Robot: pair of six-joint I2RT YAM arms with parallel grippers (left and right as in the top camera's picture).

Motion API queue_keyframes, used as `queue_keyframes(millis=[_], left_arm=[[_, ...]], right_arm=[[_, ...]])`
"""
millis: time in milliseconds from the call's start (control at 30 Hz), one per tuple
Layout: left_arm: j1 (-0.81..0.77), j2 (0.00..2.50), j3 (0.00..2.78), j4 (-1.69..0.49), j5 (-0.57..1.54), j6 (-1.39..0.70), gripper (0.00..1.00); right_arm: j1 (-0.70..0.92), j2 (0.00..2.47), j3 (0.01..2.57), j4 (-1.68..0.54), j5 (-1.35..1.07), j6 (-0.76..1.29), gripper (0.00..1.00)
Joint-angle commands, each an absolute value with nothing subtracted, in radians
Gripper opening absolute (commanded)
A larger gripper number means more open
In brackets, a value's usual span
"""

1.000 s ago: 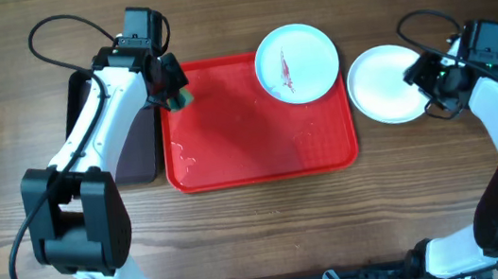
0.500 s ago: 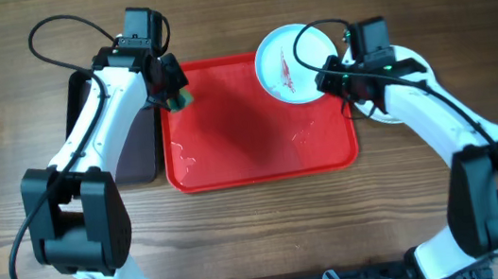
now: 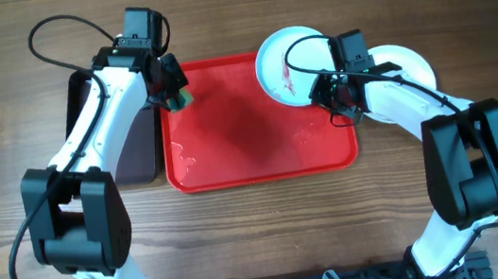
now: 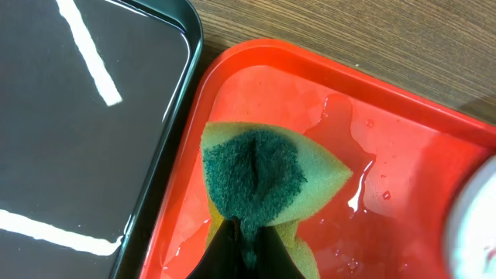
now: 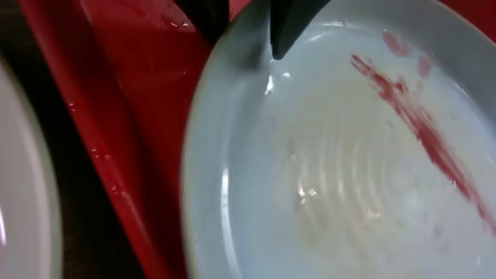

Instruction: Clean dirty plates on tray and stack at the side

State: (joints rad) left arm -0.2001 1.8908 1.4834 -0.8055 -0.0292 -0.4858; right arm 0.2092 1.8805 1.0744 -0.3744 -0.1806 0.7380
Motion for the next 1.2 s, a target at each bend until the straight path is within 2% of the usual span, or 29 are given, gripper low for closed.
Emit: queue_keyframes(millis=[0,267,400,467,633,700,767,833,967,1167], left_arm=[[-0.201,1.901,1.491,-0.805,-0.035,-0.506,0.04],[-0.201,1.901,1.491,-0.804,-0.035,-0.506,0.04],[-0.201,1.901,1.491,-0.802,-0.035,-0.506,0.04],[-0.201,1.901,1.491,-0.802,-0.035,-0.506,0.04],[-0.201,1.901,1.491,-0.802,-0.035,-0.506,0.04],[-0.201,1.901,1.491,-0.802,-0.035,-0.506,0.04],[-0.201,1.901,1.491,-0.802,-0.035,-0.506,0.04],[-0.201,1.901,1.491,-0.802,-0.035,-0.506,0.04],[-0.200,1.901,1.491,-0.802,-0.035,-0.506,0.04],[-0.200,1.901,1.491,-0.802,-0.035,-0.506,0.04]], right_arm=[[0.247,1.901,1.090,-0.433,-0.265,0.675,0.13],[0.349,1.897,1.090,-0.613,-0.379,0.593,0.12],[0.396,1.866,1.094,-0.669,-0.358,0.573,0.17],[0.406,1.844,1.098,-0.670,-0.325,0.550,0.22],[0.396,1.819,1.172,-0.632,-0.157,0.447,0.48],[0.389,1.819,1.180,-0.573,-0.100,0.413,0.50],[0.388,1.827,1.180,-0.497,-0.047,0.401,0.61],[0.388,1.848,1.180,-0.411,-0.053,0.376,0.66],[0.394,1.895,1.180,-0.312,-0.113,0.308,0.66],[0.395,1.961,1.180,-0.275,-0.130,0.291,0.56]])
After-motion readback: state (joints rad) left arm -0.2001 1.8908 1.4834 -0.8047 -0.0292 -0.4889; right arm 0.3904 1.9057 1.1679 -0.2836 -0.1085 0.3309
